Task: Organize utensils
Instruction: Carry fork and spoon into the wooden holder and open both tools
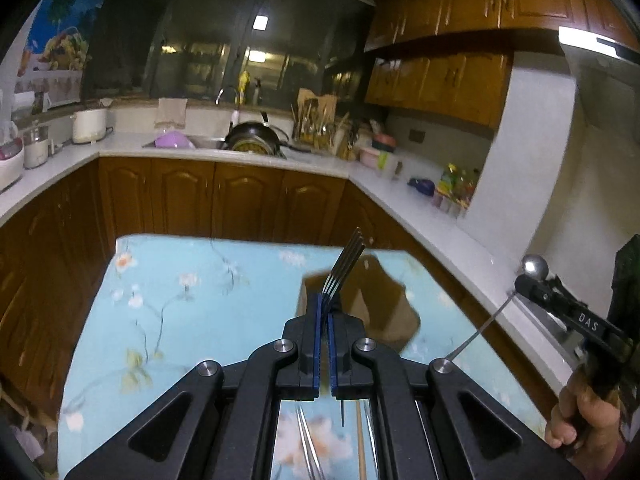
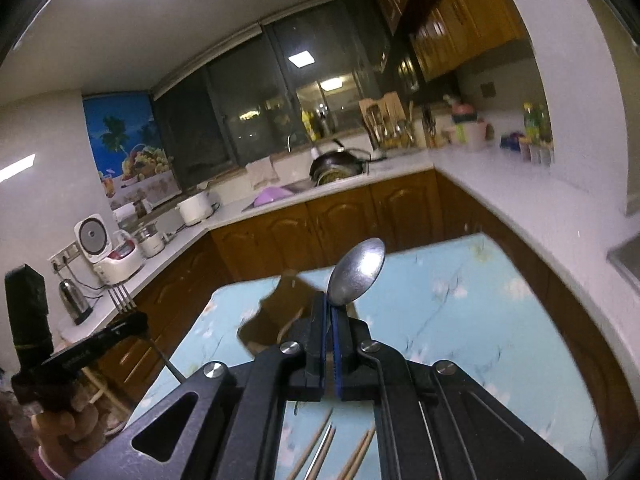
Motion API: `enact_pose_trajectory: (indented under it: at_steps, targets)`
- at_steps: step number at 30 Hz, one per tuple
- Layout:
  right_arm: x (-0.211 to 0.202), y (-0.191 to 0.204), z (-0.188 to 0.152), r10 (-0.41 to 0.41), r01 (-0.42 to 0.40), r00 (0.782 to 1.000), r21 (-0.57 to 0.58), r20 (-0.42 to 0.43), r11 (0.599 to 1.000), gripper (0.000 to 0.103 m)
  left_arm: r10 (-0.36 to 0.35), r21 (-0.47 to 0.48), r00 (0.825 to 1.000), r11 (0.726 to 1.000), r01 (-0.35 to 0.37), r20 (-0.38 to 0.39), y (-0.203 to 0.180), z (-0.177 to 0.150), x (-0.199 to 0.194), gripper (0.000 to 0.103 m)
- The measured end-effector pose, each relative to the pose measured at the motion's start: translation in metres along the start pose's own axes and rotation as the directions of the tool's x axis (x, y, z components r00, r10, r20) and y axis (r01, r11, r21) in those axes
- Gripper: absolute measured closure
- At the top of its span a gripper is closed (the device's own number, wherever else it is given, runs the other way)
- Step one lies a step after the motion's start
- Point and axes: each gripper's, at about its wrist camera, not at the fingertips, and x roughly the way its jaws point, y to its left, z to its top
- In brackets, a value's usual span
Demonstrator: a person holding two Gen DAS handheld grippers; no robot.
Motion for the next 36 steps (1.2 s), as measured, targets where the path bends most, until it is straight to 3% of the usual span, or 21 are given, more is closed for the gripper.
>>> enact_pose_trajectory:
  at_steps: [10,19,27,36]
  targets:
    - [0.067,0.011,0.019,-0.056,0.056,0.998,-0.089,0.004,0.994,0.101,0.032,-0.033,0.998,0.999,-0.03,0.053,0.008,0.015,0.094,0.102]
    - [0.114,0.004,-0.014,-0.065,0.055,0.993,-0.098,-0.094,0.994,0.101,0.05,-0.056,0.999,0.997,-0.051,-0.016,0.013,-0.007,0.171,0.102]
    - [0.132,-0.006,-0.038,-0.05,0.034,0.982,-0.092,-0.18,0.995,0.101,0.041,-0.052,0.995,0.998,-0.046,-0.091,0.012,-0.013,0.194,0.1]
    - [0.132,-0.011,-0.035,-0.034,0.02,0.983,-0.077,-0.178,0.997,0.098,0.042,-0.039,0.994,0.998,-0.046,-0.096,0.009,-0.003,0.195,0.098]
